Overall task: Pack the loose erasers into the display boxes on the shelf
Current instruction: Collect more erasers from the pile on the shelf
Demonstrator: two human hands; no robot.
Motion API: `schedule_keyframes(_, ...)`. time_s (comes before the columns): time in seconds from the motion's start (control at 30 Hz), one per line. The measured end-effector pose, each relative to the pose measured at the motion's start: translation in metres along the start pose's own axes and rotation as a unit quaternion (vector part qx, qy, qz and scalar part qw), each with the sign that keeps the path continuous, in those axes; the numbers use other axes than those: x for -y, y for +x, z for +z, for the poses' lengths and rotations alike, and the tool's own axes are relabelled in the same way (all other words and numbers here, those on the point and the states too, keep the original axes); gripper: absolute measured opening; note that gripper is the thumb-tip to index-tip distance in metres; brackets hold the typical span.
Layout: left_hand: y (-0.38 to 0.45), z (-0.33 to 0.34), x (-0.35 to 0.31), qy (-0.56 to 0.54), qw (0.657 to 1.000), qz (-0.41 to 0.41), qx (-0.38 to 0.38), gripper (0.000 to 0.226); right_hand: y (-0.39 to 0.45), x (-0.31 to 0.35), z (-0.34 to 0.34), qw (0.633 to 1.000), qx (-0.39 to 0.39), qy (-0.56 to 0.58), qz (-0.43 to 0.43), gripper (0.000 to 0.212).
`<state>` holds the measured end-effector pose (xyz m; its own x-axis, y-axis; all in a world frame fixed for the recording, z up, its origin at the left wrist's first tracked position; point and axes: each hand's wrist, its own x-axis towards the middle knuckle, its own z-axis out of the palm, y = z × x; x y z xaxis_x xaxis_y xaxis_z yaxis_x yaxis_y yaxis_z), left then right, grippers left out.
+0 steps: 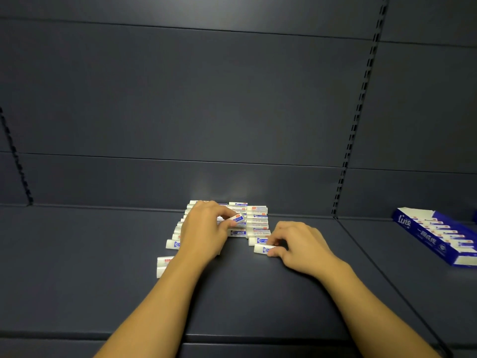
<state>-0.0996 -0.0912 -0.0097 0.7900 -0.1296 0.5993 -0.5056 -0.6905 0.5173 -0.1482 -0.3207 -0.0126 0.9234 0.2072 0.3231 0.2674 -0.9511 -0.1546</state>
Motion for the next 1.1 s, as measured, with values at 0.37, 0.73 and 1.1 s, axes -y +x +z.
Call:
schedule_keyframes(0.37,0.04,-0.023,-0.031,0.004,0.996,-0.011,0.091,0.007,-0.004,-0.017,-0.065,0.976,-0.14,0.033,0.161,0.004)
schedule_keyframes(0.73,0.05,-0.003,-0.09,0.045,0.983,0.091,0.154,0.01,-0.066,-0.017,-0.107,0.946,-0.145,-0.014,0.288,0.01)
schedule_keyframes(1.1,0.019,0.012,-0.152,0.089,0.972,0.124,0.179,0.013,-0.142,-0.028,-0.145,0.939,-0.137,-0.054,0.312,0.01)
